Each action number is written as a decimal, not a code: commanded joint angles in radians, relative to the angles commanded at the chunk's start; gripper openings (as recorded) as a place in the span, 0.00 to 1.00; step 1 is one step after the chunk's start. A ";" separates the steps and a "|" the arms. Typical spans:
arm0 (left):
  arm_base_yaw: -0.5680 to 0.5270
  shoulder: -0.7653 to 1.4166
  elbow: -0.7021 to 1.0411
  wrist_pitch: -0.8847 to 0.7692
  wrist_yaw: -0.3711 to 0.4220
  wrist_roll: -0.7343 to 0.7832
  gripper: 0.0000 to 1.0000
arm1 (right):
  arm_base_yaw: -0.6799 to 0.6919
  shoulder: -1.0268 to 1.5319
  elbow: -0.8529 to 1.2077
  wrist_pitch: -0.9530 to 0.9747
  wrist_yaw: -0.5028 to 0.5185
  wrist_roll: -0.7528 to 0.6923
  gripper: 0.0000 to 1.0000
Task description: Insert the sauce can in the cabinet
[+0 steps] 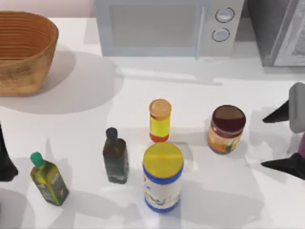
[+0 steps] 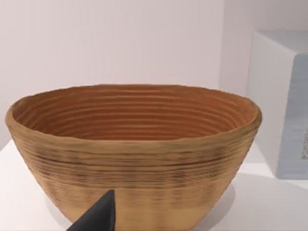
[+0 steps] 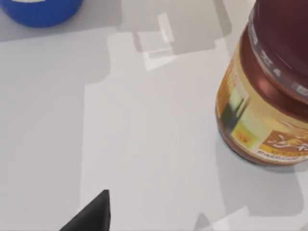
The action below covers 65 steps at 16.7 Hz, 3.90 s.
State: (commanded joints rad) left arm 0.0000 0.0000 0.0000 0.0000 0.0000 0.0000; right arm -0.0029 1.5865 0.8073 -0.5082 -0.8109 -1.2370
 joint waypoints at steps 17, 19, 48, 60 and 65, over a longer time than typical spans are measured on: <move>0.000 0.000 0.000 0.000 0.000 0.000 1.00 | -0.043 0.661 0.356 -0.143 -0.552 -0.501 1.00; 0.000 0.000 0.000 0.000 0.000 0.000 1.00 | -0.042 0.658 0.355 -0.134 -0.553 -0.490 1.00; 0.000 0.000 0.000 0.000 0.000 0.000 1.00 | 0.120 0.629 0.126 0.844 -0.513 0.304 0.77; 0.000 0.000 0.000 0.000 0.000 0.000 1.00 | 0.120 0.629 0.126 0.844 -0.513 0.304 0.00; 0.000 0.000 0.000 0.000 0.000 0.000 1.00 | 0.120 0.629 0.126 0.844 -0.513 0.304 0.00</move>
State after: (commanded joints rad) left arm 0.0000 0.0000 0.0000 0.0000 0.0000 0.0000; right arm 0.1173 2.2160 0.9333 0.3354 -1.3235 -0.9328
